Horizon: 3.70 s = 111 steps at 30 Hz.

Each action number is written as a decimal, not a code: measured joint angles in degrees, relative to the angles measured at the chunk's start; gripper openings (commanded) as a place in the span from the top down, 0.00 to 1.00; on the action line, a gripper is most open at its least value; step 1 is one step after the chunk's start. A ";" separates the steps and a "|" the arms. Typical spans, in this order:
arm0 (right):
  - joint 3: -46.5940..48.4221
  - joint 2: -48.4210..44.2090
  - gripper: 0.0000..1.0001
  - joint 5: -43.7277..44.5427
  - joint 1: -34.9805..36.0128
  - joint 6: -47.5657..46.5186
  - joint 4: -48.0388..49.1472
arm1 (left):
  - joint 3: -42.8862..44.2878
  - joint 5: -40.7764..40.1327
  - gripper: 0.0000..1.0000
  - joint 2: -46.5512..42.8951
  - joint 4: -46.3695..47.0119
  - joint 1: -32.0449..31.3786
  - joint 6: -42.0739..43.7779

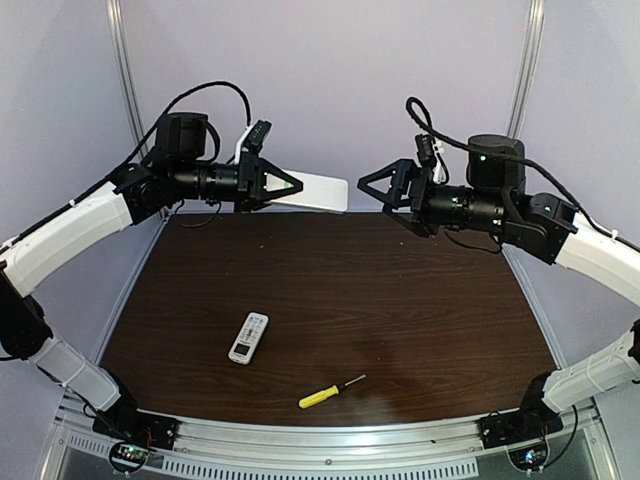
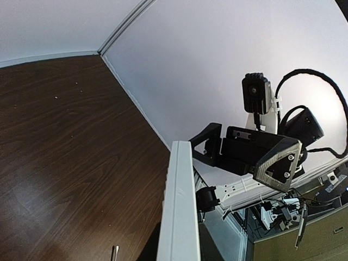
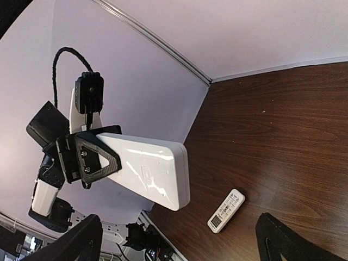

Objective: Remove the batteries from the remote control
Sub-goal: Pass from the right arm to the left, then remove the battery cover from the remote control.

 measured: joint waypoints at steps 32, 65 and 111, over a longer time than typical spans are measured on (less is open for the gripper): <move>-0.11 4.09 0.23 -2.01 0.00 4.42 -6.97 | -6.78 -0.87 1.00 4.15 6.05 -2.97 -4.24; -0.13 6.03 0.51 -5.77 0.00 4.74 -1.53 | -6.75 4.26 1.00 4.17 11.80 -2.97 -5.60; -2.32 2.03 0.69 -7.10 -0.11 3.67 1.53 | -6.54 7.89 1.00 3.78 16.48 -3.13 -8.15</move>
